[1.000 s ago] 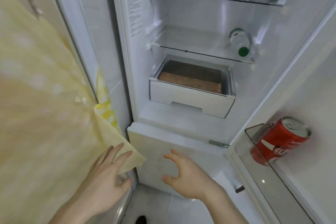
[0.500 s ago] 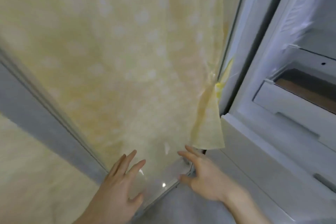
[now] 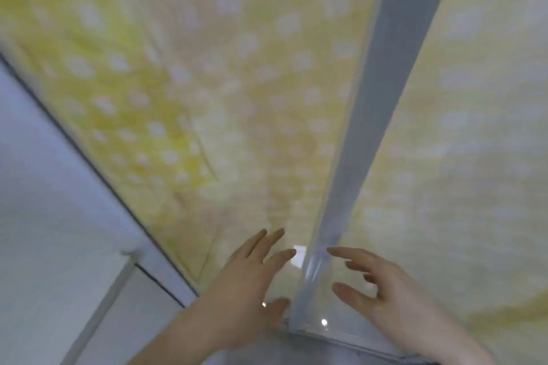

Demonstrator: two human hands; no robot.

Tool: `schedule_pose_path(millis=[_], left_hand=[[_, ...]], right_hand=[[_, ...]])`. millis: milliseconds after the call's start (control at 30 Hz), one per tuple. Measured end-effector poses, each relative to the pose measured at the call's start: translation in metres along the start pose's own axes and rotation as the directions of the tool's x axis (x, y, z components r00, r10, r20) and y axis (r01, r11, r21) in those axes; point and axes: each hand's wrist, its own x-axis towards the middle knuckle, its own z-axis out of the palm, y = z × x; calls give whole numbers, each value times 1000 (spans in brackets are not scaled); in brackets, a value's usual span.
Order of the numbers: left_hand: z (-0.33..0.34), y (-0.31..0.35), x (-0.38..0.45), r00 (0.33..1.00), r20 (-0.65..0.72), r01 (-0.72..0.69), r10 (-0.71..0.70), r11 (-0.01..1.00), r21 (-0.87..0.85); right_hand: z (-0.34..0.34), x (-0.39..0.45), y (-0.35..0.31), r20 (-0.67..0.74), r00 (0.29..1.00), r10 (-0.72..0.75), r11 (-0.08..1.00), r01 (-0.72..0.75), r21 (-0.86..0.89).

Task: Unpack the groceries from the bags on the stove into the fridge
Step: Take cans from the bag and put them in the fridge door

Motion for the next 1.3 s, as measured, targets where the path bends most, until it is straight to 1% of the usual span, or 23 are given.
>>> schedule_pose_path(millis=[100, 200, 267, 367, 500, 600, 633, 733, 800, 867, 967, 1100, 1233, 1300], left_hand=[[-1, -10, -32, 973, -105, 197, -205, 977, -81], [0, -18, -73, 895, -202, 373, -399, 915, -153], [-1, -22, -102, 831, -237, 470, -504, 863, -186], [-3, -28, -150, 713, -321, 571, -624, 782, -251], [1, -42, -228, 510, -397, 704, -763, 635, -318], [1, -53, -289, 375, -416, 781, -828, 525, -340], [2, -58, -313, 319, -421, 798, -849, 480, -363], [5, -68, -371, 195, -433, 834, -880, 381, -399], [9, -76, -412, 113, -433, 851, -895, 312, -423], [14, -85, -448, 51, -420, 862, -906, 252, -439], [15, -98, -497, -11, -399, 863, -917, 193, -467], [10, -119, -546, -48, -396, 876, -917, 152, -458], [10, -129, -578, -104, -408, 856, -907, 127, -501], [16, -132, -590, -148, -395, 838, -907, 96, -536]], right_hand=[[-2, 25, -18, 55, 993, -107, 993, 104, 64], [9, 47, -36, 177, 953, -246, 969, 235, 81], [24, 60, -51, 279, 898, -341, 939, 340, 55], [57, 77, -83, 405, 798, -446, 878, 479, 22], [114, 88, -138, 501, 665, -554, 782, 623, 39], [159, 88, -186, 571, 564, -597, 722, 687, 77], [178, 86, -205, 595, 519, -613, 696, 711, 97], [222, 78, -244, 629, 413, -658, 623, 769, 146], [253, 69, -272, 647, 359, -672, 581, 798, 161], [283, 60, -298, 662, 315, -680, 559, 807, 191], [329, 47, -332, 675, 270, -687, 540, 811, 226], [387, 26, -373, 697, 212, -685, 515, 817, 258], [433, 7, -408, 746, 122, -655, 481, 829, 286], [454, 0, -426, 766, 73, -638, 457, 837, 301]])
